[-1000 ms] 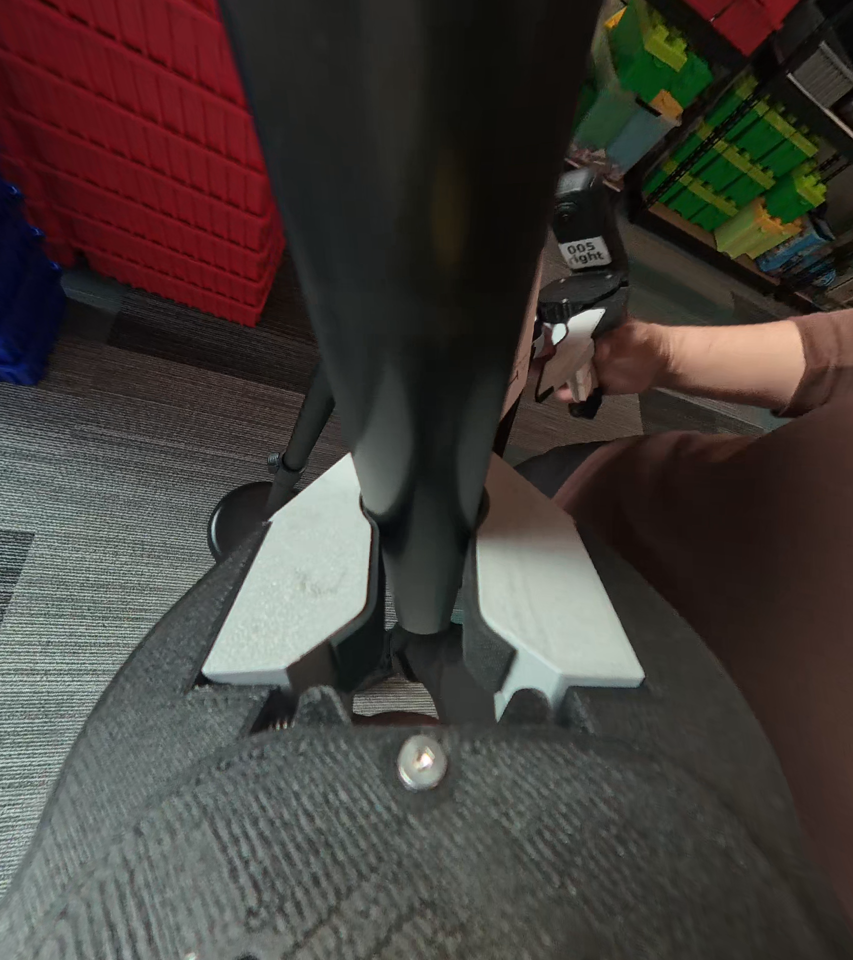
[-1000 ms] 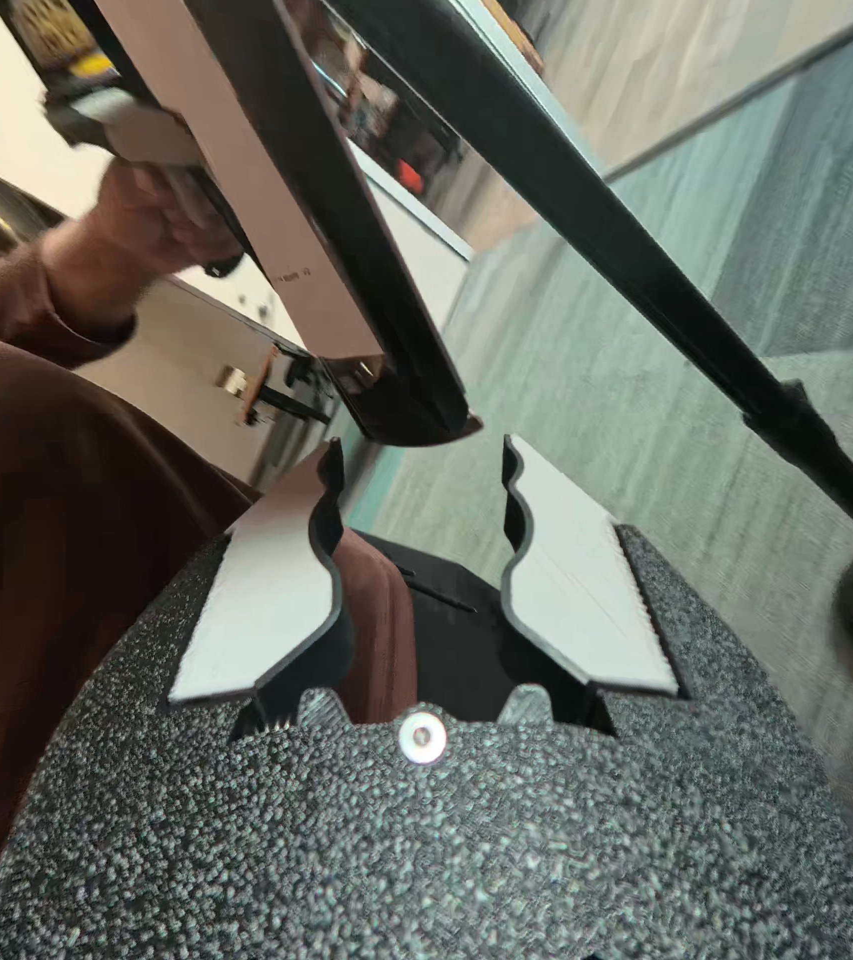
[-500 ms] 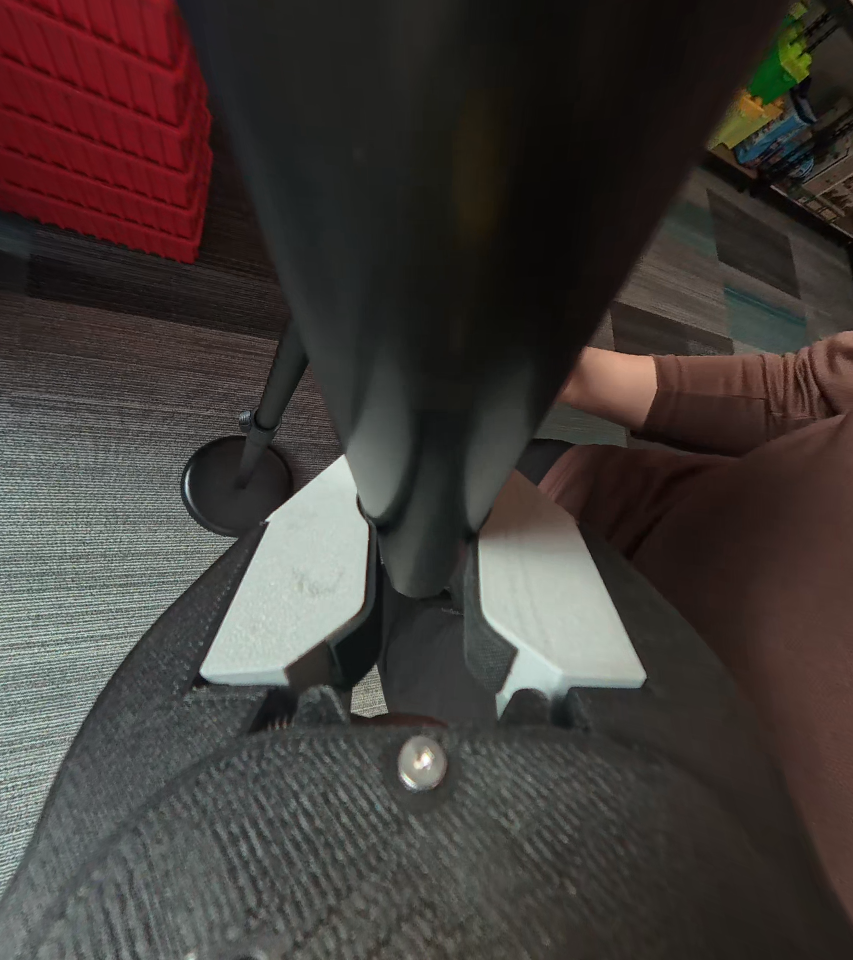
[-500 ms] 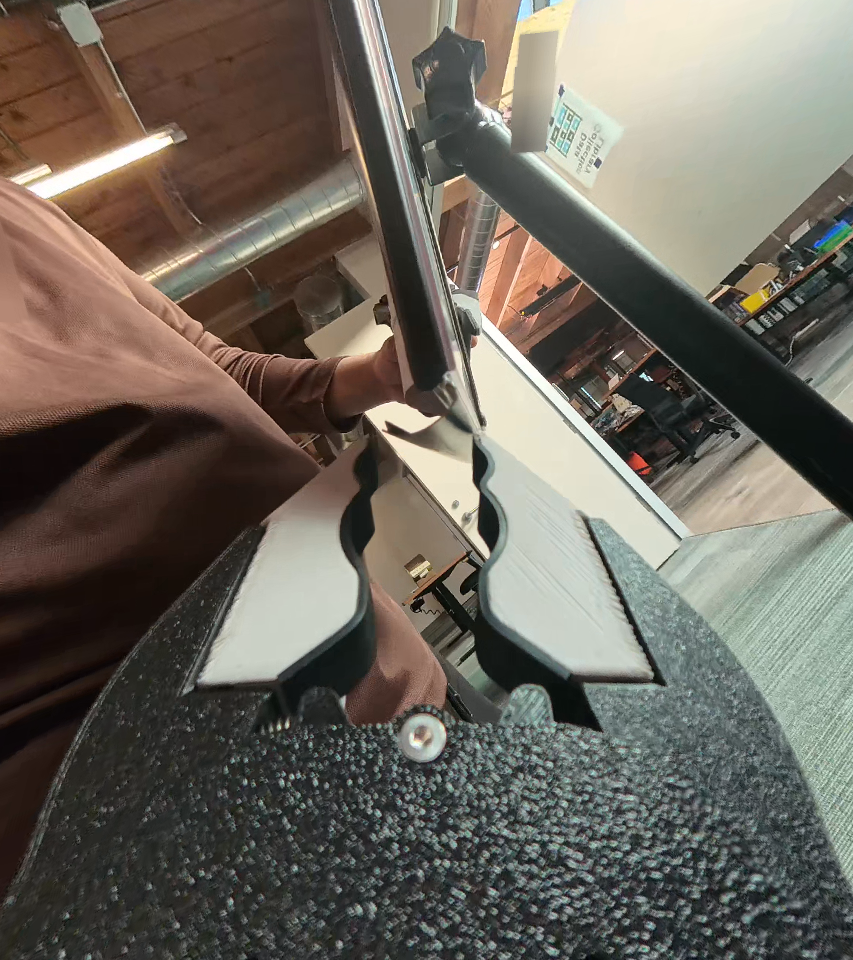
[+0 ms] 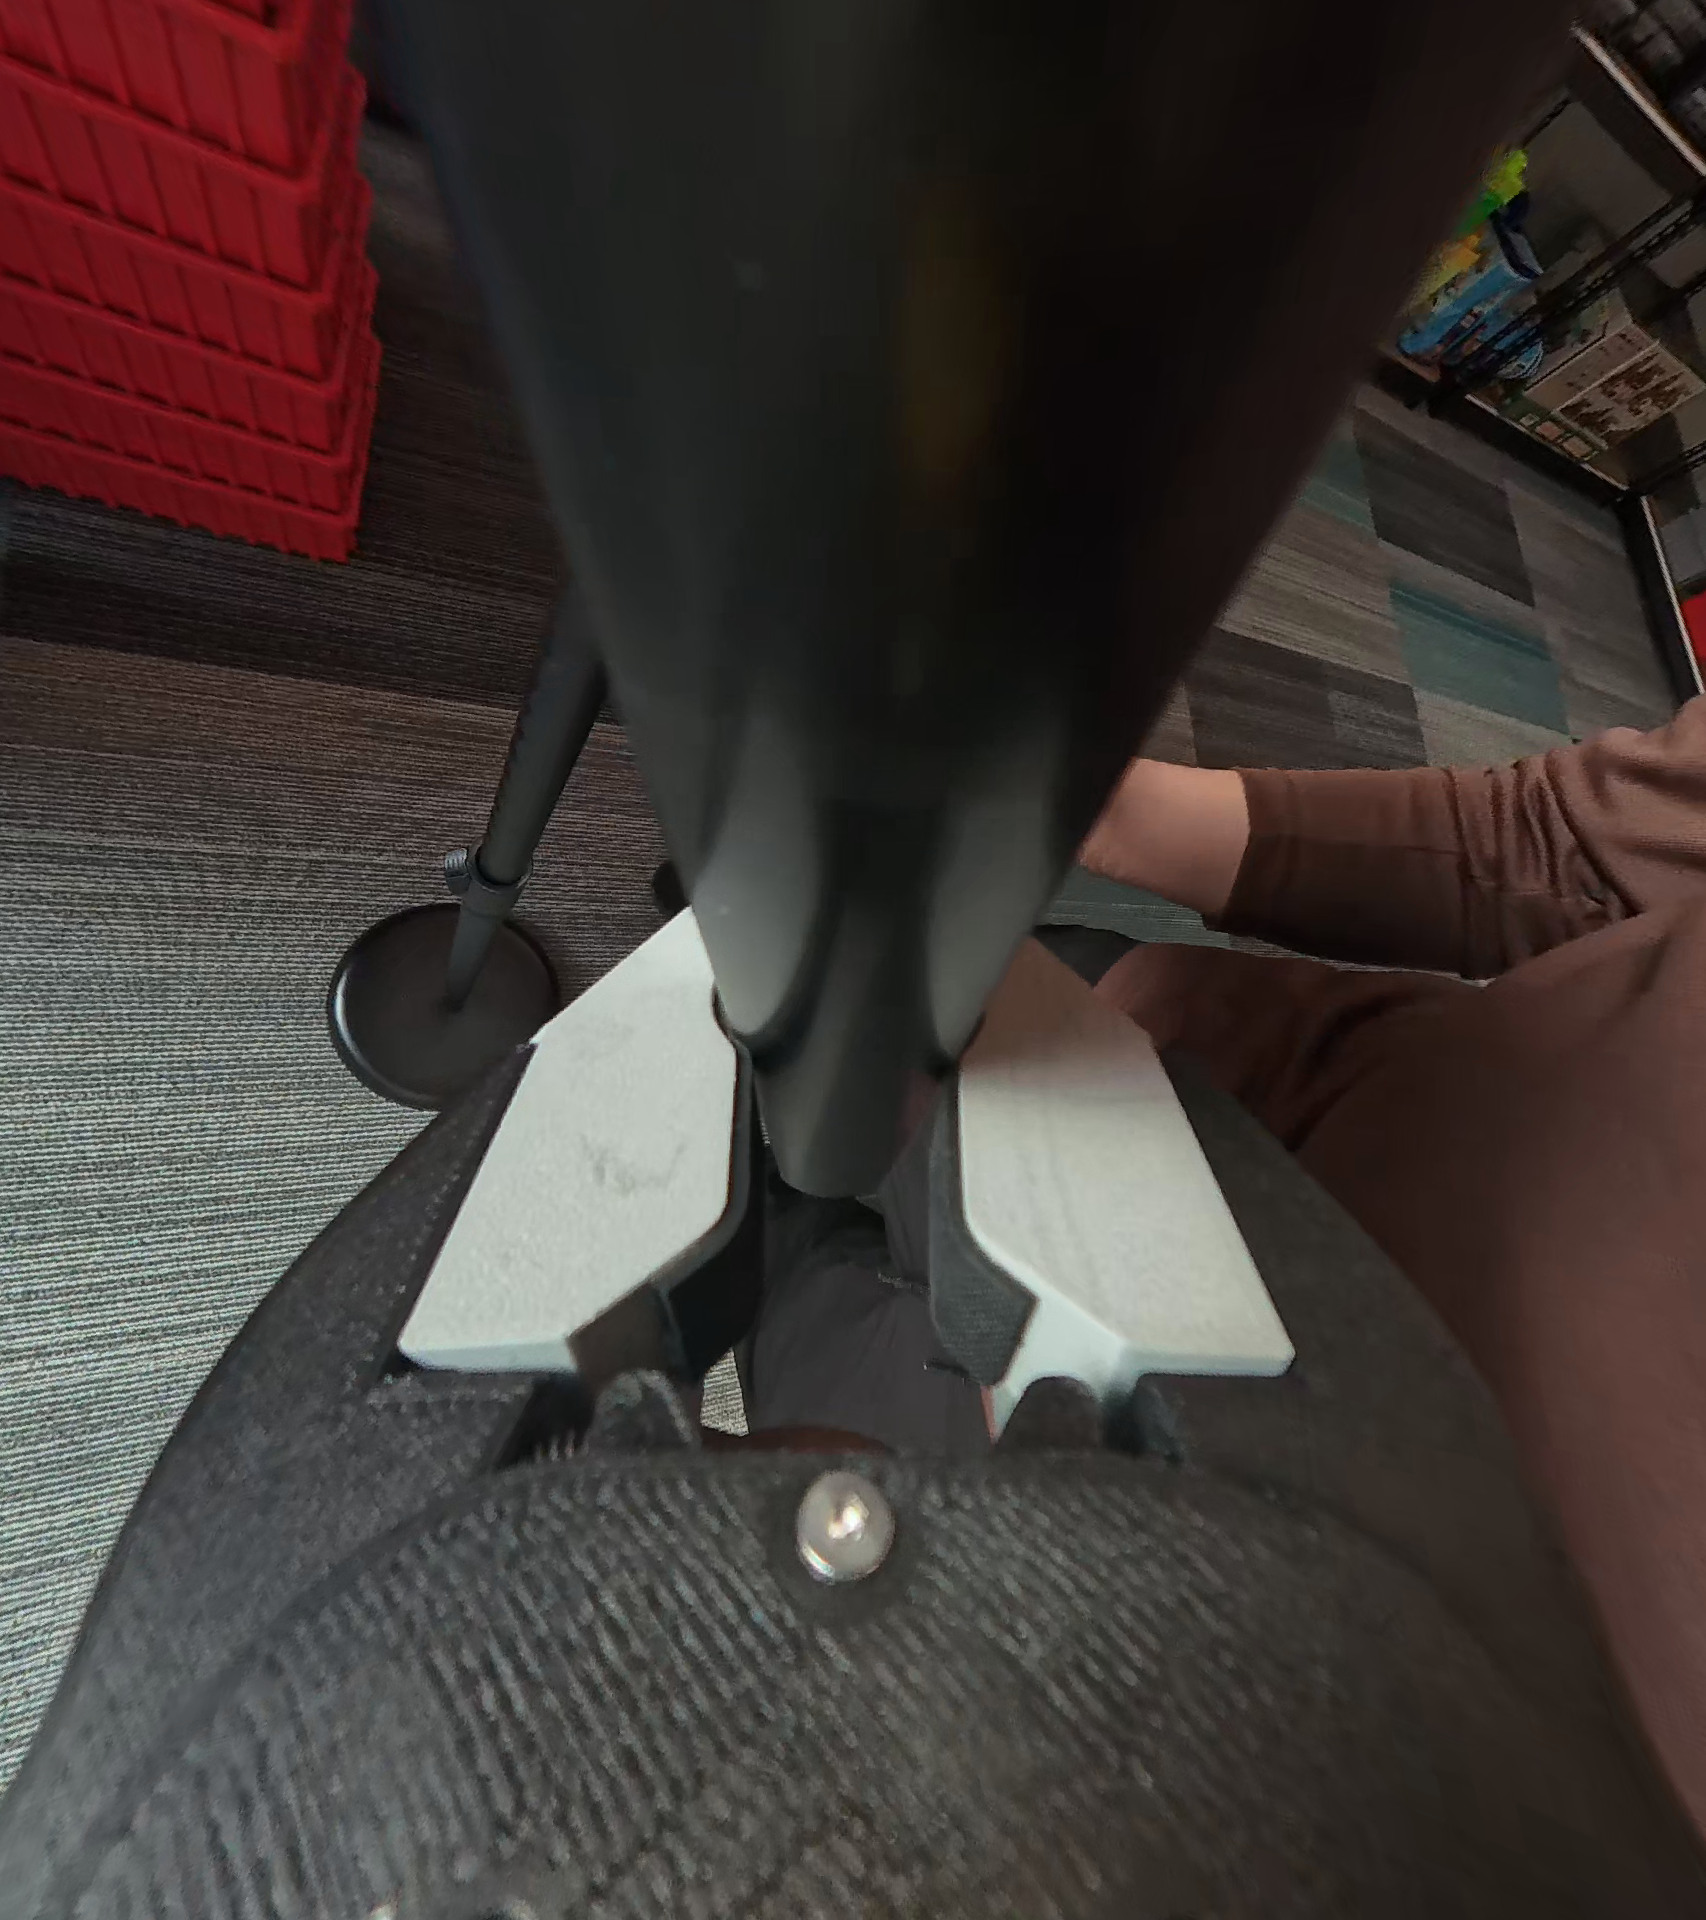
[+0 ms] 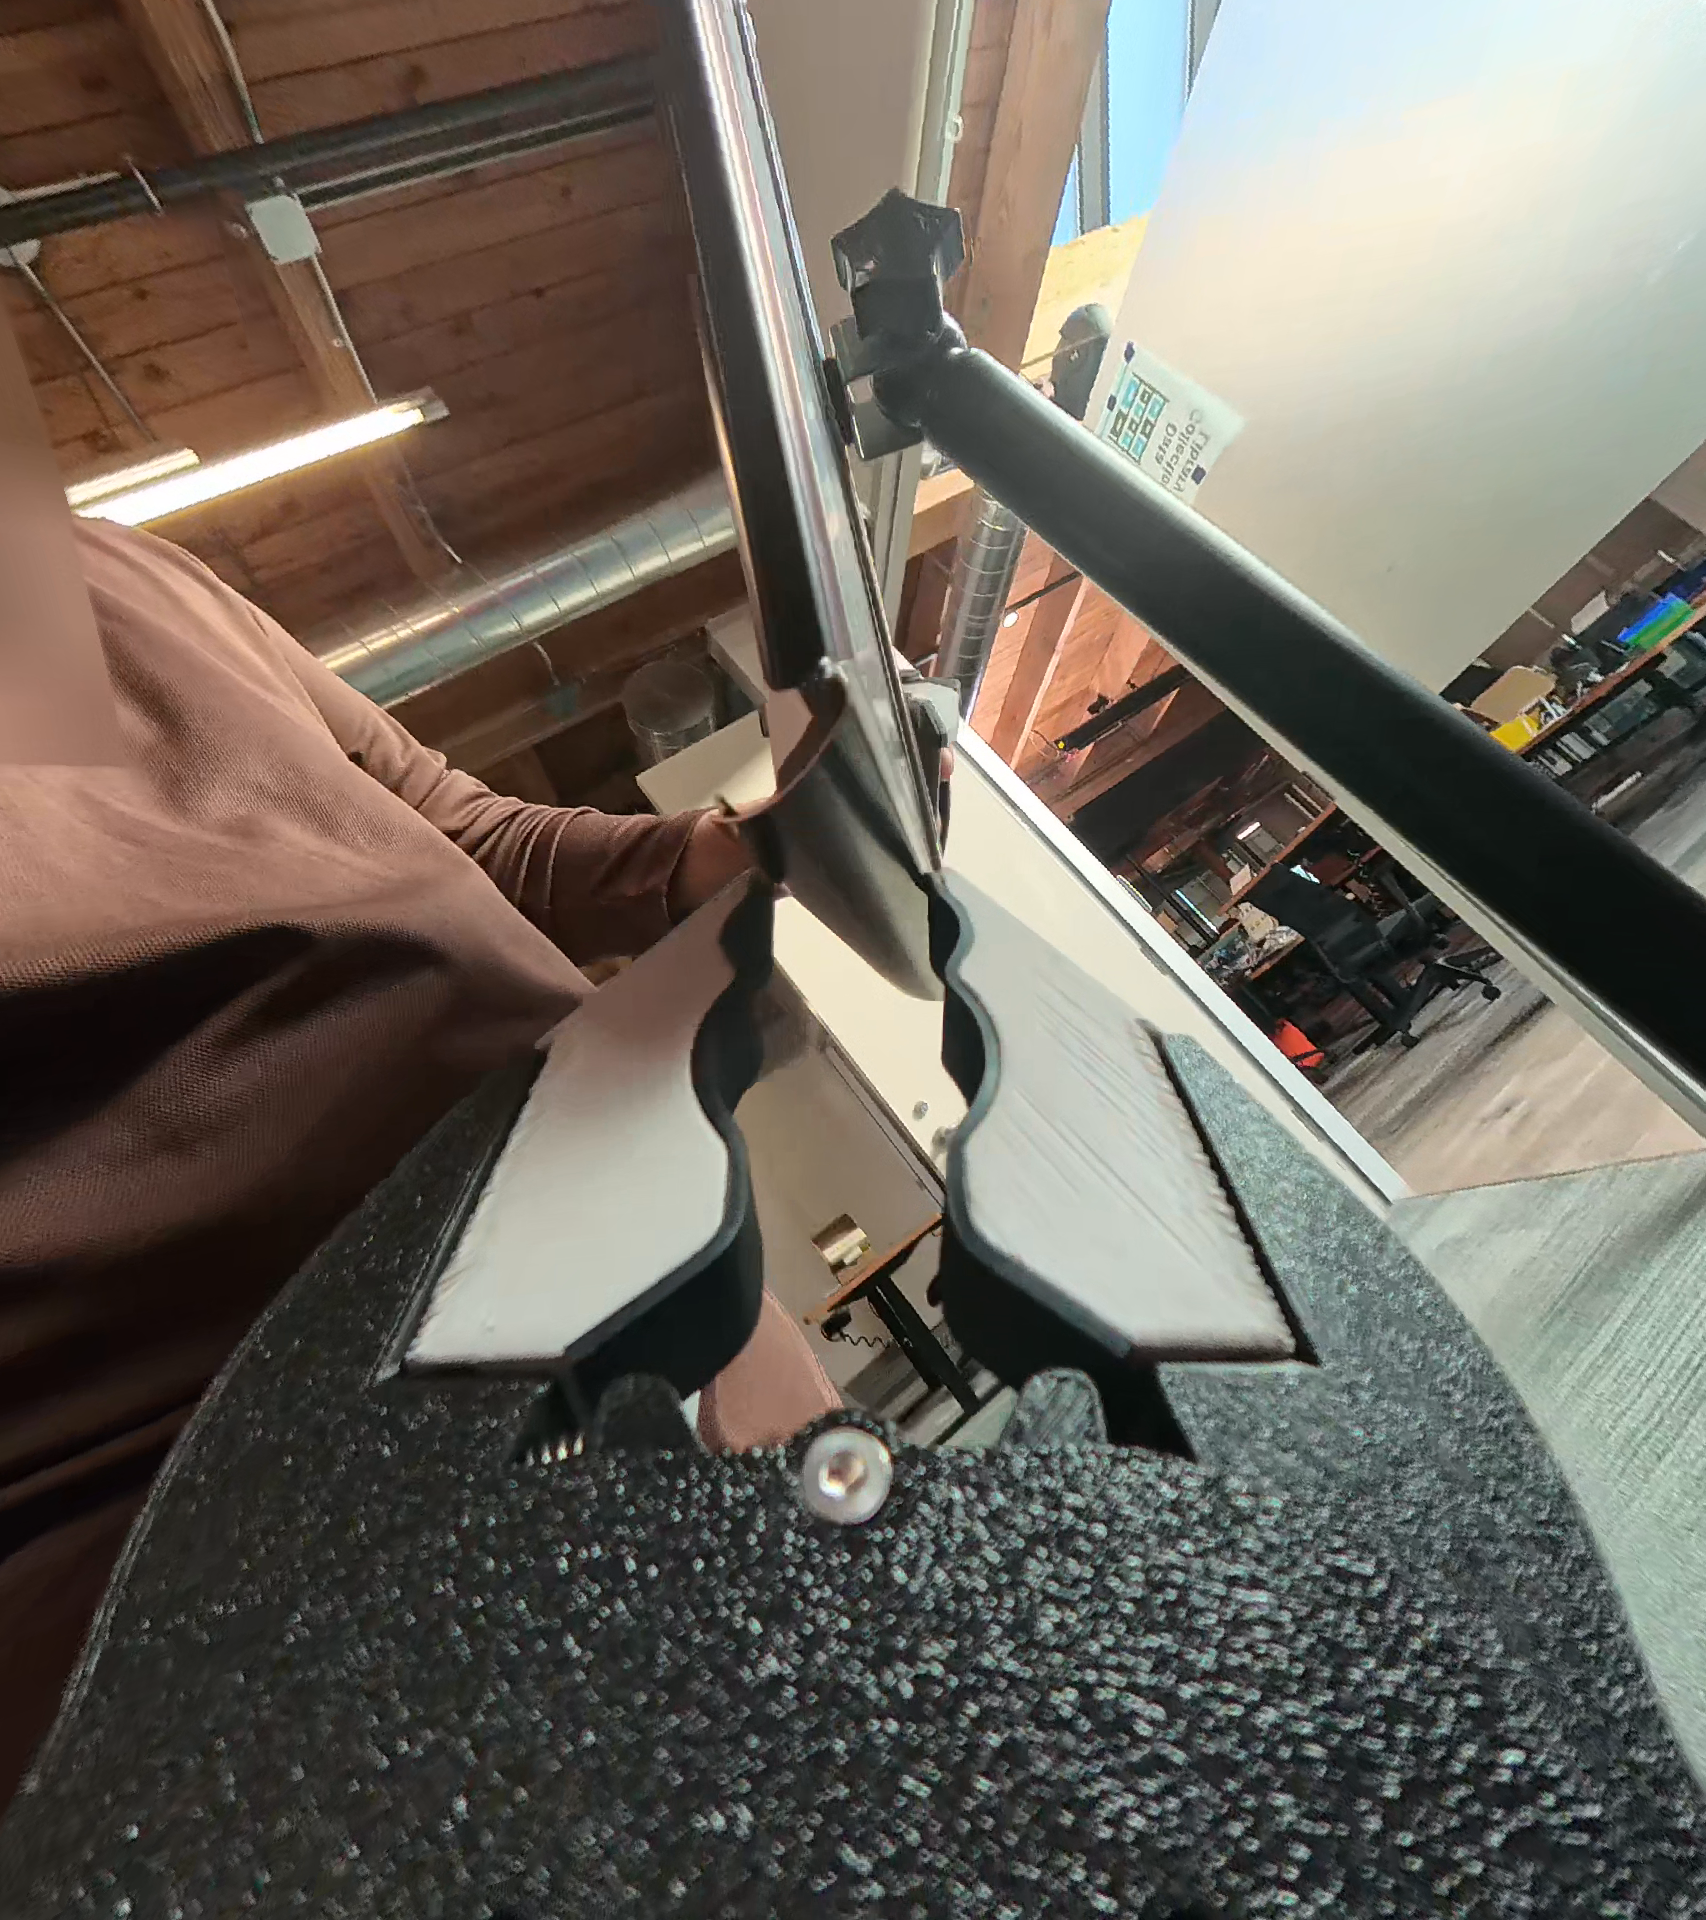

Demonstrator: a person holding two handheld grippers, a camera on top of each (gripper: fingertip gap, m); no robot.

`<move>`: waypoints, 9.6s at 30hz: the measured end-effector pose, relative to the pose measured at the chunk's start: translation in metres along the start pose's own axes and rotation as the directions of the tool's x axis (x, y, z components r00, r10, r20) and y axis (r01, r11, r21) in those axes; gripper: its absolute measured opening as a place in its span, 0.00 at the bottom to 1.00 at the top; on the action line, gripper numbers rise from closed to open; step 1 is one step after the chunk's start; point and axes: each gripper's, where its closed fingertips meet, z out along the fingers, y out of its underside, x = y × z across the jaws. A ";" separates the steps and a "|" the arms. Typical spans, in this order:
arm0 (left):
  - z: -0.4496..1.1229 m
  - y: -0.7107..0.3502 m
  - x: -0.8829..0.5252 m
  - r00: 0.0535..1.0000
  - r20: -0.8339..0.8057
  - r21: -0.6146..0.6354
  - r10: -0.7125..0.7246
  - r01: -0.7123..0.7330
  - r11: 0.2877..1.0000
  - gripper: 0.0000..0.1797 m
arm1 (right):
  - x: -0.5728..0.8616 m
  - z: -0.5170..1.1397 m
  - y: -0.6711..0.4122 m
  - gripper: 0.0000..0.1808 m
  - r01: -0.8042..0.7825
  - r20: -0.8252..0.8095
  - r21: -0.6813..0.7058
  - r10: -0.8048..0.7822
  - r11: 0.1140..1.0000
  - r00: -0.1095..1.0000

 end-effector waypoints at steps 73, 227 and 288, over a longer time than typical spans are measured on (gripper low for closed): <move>0.016 -0.004 0.019 0.996 -0.026 -0.002 0.090 -0.090 0.996 0.16 | 0.016 -0.003 -0.040 0.10 -0.205 -0.189 0.328 0.277 0.922 0.942; 0.055 -0.067 0.115 0.725 0.496 -0.187 0.478 -0.448 0.874 0.52 | -0.076 0.079 -0.105 0.38 0.047 -0.225 -0.970 -0.954 0.238 0.196; -0.048 -0.109 -0.016 0.983 -0.076 0.140 -0.169 0.179 0.974 0.07 | -0.005 0.210 -0.196 0.20 0.206 0.413 -0.911 -0.811 -0.358 0.414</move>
